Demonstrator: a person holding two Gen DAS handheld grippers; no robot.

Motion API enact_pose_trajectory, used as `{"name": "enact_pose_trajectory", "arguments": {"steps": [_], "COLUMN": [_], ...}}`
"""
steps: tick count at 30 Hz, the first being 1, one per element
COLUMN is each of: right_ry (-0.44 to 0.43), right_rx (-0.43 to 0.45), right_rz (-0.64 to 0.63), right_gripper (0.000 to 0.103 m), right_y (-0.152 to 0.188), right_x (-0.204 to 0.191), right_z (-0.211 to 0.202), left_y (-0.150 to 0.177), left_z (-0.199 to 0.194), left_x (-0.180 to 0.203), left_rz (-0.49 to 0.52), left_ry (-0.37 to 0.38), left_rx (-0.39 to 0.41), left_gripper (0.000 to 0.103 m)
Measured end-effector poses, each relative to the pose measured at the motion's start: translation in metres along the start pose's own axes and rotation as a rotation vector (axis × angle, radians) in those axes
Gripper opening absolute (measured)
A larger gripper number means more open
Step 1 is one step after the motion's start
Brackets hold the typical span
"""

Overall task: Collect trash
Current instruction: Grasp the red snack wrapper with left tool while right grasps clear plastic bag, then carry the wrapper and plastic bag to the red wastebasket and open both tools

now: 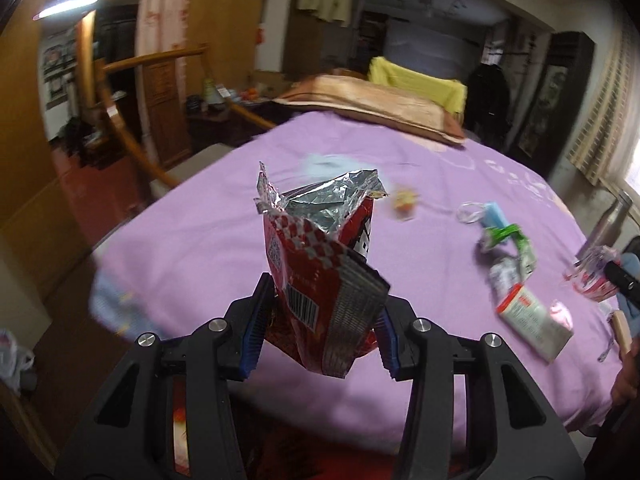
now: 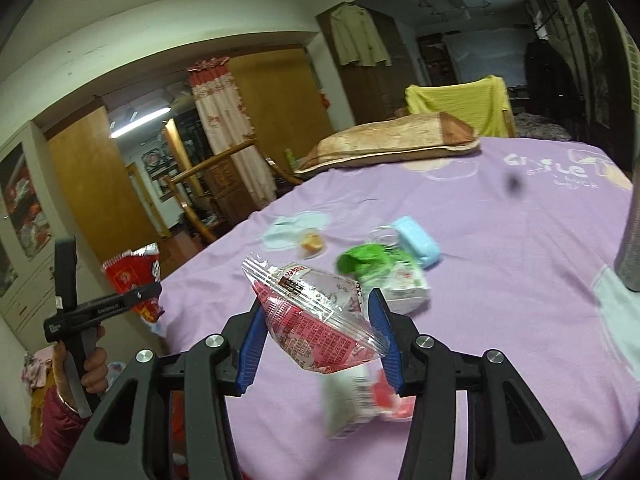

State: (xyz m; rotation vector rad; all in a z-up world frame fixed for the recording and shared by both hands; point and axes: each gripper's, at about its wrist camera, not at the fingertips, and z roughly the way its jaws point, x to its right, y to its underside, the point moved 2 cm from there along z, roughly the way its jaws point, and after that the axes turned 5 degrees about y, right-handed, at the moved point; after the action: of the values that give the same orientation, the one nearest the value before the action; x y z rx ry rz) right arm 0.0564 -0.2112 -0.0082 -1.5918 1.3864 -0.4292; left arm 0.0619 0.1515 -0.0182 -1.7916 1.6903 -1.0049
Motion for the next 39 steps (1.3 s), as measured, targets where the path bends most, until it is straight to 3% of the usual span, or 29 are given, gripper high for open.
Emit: {"name": "enact_pose_trajectory", "arguments": {"steps": [5,10,12,13,14,22,32,34,36,39], "right_ry": [-0.061,-0.136,-0.163,-0.172,-0.18,-0.252,-0.454,-0.505,-0.532,-0.53], "right_rx": [-0.024,-0.086,-0.116,-0.127,-0.141,-0.285,-0.537,-0.594,-0.629,-0.629], "right_rz": [-0.054,-0.11,-0.131,-0.14,-0.154,-0.289,-0.449,-0.487,-0.513,-0.528], "right_gripper": [0.049,0.049,0.049,0.049,0.049,0.049,0.05,0.054,0.07,0.071], "right_y": [0.003,0.009,0.012,0.013,0.015,0.039,0.108,0.128,0.143,0.148], "right_x": [-0.037,-0.085,-0.106,-0.114,-0.124,-0.213,-0.337,-0.364,-0.383,-0.39], "right_z": [0.005,0.025,0.035,0.038,0.043,0.096,0.174,0.185,0.194,0.198], "left_y": [0.037,0.089,0.11,0.117,0.125,0.151,0.171,0.174,0.177,0.18], "left_z": [-0.031,-0.033,-0.023,-0.02,-0.017,-0.013,-0.051,-0.059,-0.065,-0.071], "left_x": [-0.065,-0.136,-0.158,-0.166,-0.174,-0.22,-0.279,-0.287,-0.292,-0.295], "left_rz": [-0.087,-0.195,-0.222,-0.236,-0.248,-0.331,-0.423,-0.441,-0.455,-0.46], "left_ry": [-0.104,-0.188,-0.22,-0.239,-0.265,-0.33,-0.497,-0.511,-0.515,-0.514], "left_rx": [-0.011,-0.095,-0.156,-0.174,-0.183,-0.189,-0.146,-0.135,-0.127,-0.118], "left_gripper": [0.047,0.048,0.062,0.079,0.086,0.093,0.094,0.095,0.095,0.095]}}
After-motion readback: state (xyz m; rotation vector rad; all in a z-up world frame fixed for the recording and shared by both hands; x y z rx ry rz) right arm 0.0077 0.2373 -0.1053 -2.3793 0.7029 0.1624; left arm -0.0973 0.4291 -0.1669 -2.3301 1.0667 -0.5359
